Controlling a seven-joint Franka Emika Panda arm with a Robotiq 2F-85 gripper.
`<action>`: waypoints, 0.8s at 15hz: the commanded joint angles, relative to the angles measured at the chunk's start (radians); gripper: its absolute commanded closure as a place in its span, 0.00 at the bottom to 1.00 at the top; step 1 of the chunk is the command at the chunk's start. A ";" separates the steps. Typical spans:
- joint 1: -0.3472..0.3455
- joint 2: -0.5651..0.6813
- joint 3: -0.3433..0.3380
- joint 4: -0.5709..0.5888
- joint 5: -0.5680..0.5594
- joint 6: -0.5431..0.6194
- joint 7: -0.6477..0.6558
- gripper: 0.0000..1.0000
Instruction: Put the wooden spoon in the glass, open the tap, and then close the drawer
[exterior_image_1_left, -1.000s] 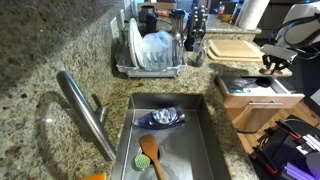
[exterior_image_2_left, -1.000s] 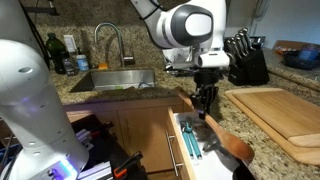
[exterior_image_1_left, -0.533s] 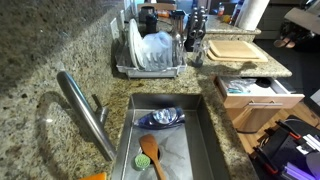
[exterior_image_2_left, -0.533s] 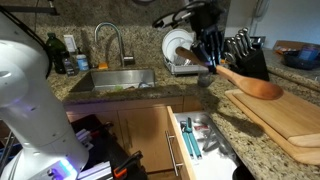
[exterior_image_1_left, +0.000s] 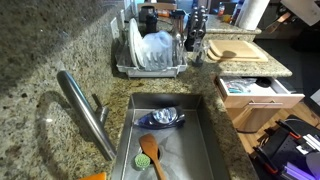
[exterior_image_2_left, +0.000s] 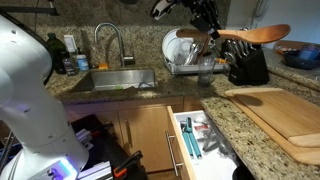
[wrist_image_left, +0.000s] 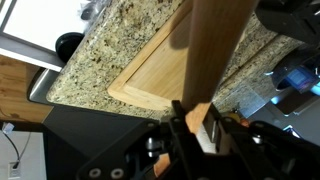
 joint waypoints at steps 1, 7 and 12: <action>-0.061 0.011 0.054 0.004 -0.004 0.024 0.058 0.94; -0.290 0.081 0.383 0.067 -0.380 0.274 0.532 0.94; -0.422 0.258 0.537 0.245 -0.640 0.390 0.717 0.94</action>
